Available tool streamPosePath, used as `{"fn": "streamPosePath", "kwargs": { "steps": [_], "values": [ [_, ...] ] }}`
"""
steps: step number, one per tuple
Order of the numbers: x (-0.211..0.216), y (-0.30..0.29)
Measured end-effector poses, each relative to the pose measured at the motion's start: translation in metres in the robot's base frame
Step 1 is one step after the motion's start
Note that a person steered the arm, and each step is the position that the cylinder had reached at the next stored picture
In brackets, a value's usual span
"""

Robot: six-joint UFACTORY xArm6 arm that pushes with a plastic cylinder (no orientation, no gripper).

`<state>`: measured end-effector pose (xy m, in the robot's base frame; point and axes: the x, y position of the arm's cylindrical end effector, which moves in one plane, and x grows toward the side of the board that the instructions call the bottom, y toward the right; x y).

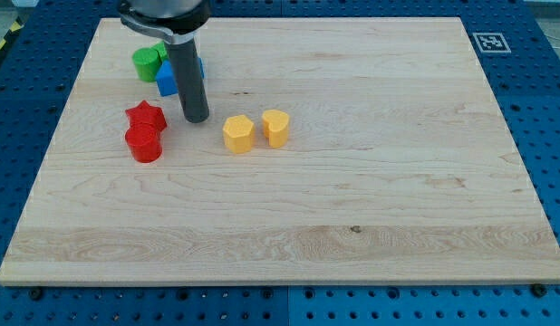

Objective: Push the yellow hexagon into the yellow heart

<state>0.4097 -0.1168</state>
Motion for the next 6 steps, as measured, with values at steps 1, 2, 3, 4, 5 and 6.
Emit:
{"fn": "streamPosePath", "kwargs": {
  "steps": [1, 2, 3, 4, 5, 6],
  "values": [
    [0.014, 0.000],
    [0.030, 0.000],
    [0.039, 0.005],
    [0.041, 0.018],
    [0.041, 0.043],
    [0.041, 0.060]
  ]
}}
